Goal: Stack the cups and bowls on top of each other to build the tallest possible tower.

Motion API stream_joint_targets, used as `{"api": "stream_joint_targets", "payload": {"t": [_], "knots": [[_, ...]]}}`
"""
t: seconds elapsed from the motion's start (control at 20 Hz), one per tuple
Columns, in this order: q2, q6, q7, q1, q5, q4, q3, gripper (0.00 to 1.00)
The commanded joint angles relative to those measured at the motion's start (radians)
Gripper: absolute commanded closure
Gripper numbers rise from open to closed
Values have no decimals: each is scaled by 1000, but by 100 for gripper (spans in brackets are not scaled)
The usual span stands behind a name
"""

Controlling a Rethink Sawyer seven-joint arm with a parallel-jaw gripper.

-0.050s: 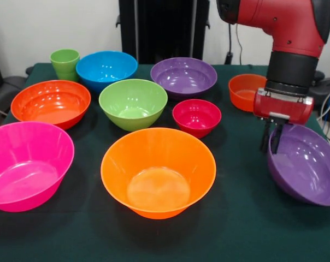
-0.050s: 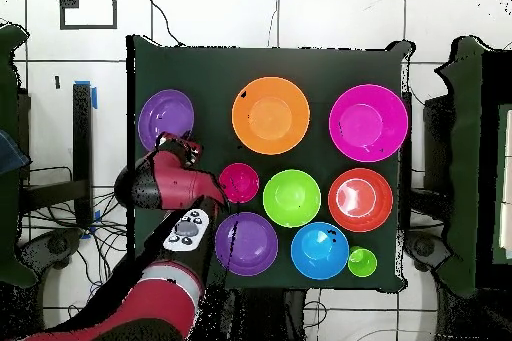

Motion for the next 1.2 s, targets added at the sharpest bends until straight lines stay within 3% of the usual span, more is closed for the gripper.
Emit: {"api": "stream_joint_targets", "payload": {"t": [0.05,0.7,0.9,1.2], "knots": [[-76,-53,191,-95,-137,224,219,100],[-157,-149,166,-327,-403,431,354,100],[-189,-128,164,-382,-441,467,400,100],[-216,-123,171,-395,-441,505,410,100]]}}
